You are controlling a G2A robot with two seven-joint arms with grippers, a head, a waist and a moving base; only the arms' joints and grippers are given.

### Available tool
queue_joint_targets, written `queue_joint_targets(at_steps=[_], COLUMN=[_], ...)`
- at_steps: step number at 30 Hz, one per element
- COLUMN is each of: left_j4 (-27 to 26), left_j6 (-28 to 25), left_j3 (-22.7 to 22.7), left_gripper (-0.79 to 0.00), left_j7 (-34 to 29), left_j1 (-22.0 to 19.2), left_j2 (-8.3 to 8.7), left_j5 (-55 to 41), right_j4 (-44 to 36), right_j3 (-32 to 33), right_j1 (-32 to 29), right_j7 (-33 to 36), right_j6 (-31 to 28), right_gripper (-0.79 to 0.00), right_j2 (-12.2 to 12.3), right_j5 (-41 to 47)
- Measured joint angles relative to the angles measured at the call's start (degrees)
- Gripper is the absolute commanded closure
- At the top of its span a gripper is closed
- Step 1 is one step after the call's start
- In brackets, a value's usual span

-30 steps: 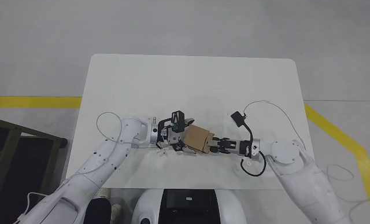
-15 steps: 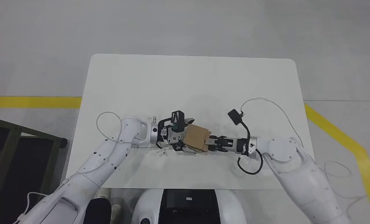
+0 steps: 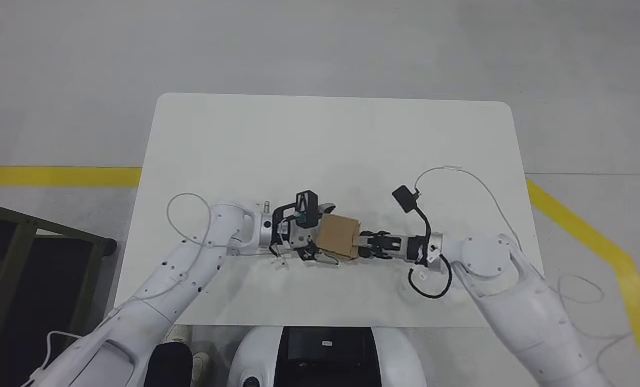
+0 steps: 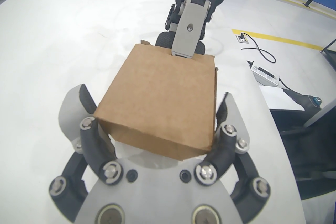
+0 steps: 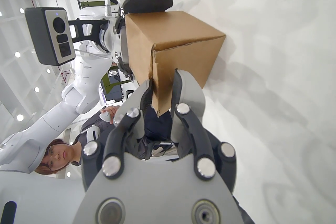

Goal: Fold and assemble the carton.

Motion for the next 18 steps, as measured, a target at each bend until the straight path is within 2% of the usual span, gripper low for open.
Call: queue_joint_targets(at_steps=[8, 10, 12, 18], left_j4=[0.10, 0.10, 0.10, 0.11], left_j6=[0.00, 0.00, 0.00, 0.00], left_j3=[-0.10, -0.10, -0.09, -0.07], left_gripper=[-0.785, -0.785, -0.785, -0.785], left_j7=[0.18, 0.21, 0.24, 0.30], left_j1=[0.05, 0.06, 0.06, 0.04], left_j2=[0.10, 0.11, 0.13, 0.17], left_j5=[0.17, 0.19, 0.20, 0.21], right_j4=[-1.48, -1.69, -1.89, -2.49], right_j3=[2.38, 2.72, 3.08, 4.17], right_j1=[-1.91, -2.22, -2.51, -3.86], right_j7=[0.24, 0.41, 0.48, 1.00], right_j6=[-0.42, -0.56, -0.68, -0.25], right_gripper=[-0.225, -0.206, -0.145, -0.108], right_j2=[0.57, 0.66, 0.75, 1.13], right_j5=[0.26, 0.36, 0.38, -0.26])
